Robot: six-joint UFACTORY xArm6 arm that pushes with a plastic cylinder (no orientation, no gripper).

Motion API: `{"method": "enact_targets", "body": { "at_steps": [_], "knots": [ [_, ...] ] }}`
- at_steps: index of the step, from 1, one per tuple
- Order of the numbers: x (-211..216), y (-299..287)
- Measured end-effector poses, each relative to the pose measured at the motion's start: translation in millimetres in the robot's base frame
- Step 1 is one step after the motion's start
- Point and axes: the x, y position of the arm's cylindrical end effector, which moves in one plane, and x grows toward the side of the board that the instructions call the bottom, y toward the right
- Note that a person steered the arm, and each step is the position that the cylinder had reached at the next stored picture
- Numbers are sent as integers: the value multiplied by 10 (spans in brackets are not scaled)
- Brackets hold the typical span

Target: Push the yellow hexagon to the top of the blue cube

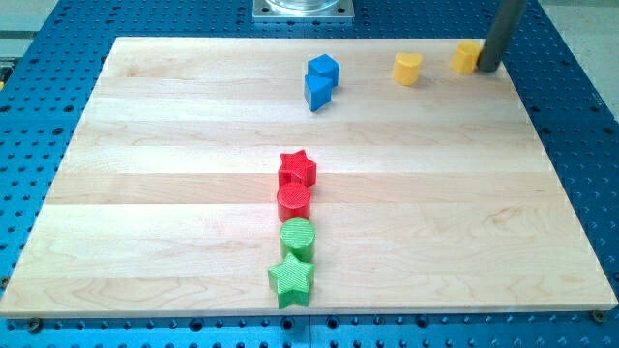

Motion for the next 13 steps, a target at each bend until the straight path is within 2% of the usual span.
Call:
{"method": "enact_targets", "body": {
  "at_steps": [2,4,5,6,7,8,9,10,11,12,13],
  "knots": [
    [-130,-648],
    [-153,-604],
    [-357,-382],
    [-449,-576],
    [-518,-1240],
    [-517,-1536],
    [-517,-1528],
    [-451,-991],
    [-397,-710],
    [-356,-955],
    [-355,-1532]
  ]
}}
